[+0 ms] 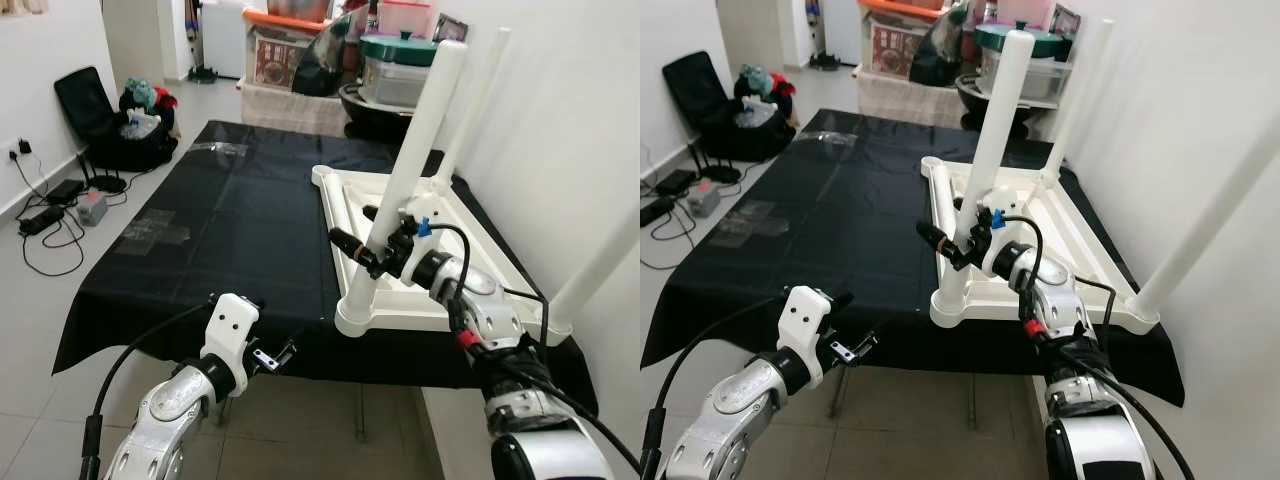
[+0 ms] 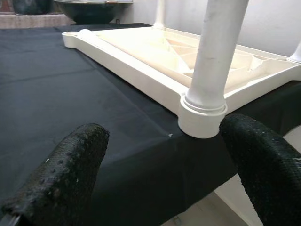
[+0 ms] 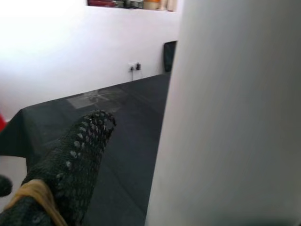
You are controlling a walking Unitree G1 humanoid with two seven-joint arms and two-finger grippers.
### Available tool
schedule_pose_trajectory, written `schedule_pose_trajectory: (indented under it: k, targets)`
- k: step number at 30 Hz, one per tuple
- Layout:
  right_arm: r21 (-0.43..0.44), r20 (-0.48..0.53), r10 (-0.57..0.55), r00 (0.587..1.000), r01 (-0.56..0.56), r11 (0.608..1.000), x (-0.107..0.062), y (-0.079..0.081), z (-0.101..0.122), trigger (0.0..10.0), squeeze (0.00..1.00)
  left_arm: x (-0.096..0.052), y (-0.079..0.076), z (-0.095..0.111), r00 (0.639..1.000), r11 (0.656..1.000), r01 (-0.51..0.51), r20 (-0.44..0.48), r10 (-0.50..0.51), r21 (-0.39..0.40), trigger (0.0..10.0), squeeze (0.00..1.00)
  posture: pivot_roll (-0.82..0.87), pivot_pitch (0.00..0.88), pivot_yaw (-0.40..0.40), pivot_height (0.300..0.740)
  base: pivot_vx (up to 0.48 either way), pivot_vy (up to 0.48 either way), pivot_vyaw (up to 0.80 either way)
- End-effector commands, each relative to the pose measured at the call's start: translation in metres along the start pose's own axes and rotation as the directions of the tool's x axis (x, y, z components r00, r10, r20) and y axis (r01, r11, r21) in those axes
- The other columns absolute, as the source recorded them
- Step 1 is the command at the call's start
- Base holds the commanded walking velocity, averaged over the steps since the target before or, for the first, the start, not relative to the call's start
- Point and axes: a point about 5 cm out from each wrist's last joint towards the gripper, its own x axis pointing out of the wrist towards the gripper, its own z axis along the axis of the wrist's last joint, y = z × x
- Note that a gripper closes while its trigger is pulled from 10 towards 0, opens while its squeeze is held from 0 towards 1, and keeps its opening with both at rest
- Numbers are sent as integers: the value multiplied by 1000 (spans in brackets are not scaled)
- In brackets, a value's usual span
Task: Building children table
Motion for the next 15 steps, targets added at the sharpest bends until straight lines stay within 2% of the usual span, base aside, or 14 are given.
schedule_pose_trajectory:
  k: [1,10,11,13,14,15]
  targets:
    - [10,-15,28,999,-28,1000,1,-3,-2,10000,0,1,-1,-2,1000,1000,5,-6,-5,-1,10000,0,185,0,-163,740,0,0,0]
    - [35,-44,86,995,-84,996,4,-6,-4,10000,0,0,-2,-2,1000,1000,2,-4,-2,3,10000,0,211,0,-182,740,0,0,0]
    - [48,-38,63,997,-61,997,3,-10,-4,0,0,0,-3,-2,1000,1000,2,-5,-2,3,10000,0,206,0,-184,740,0,0,0]
    - [48,-38,63,997,-61,997,3,-10,-4,0,0,0,-3,-2,1000,1000,2,-5,-2,3,10000,0,206,0,-184,740,0,0,0]
    - [41,-53,4,999,-2,999,1,-16,-6,0,0,0,-4,-3,1000,1000,5,-6,-5,2,10000,0,197,0,-176,740,0,0,0]
    - [41,-53,4,999,-2,999,1,-16,-6,0,0,0,-4,-3,1000,1000,5,-6,-5,2,10000,0,197,0,-176,740,0,0,0]
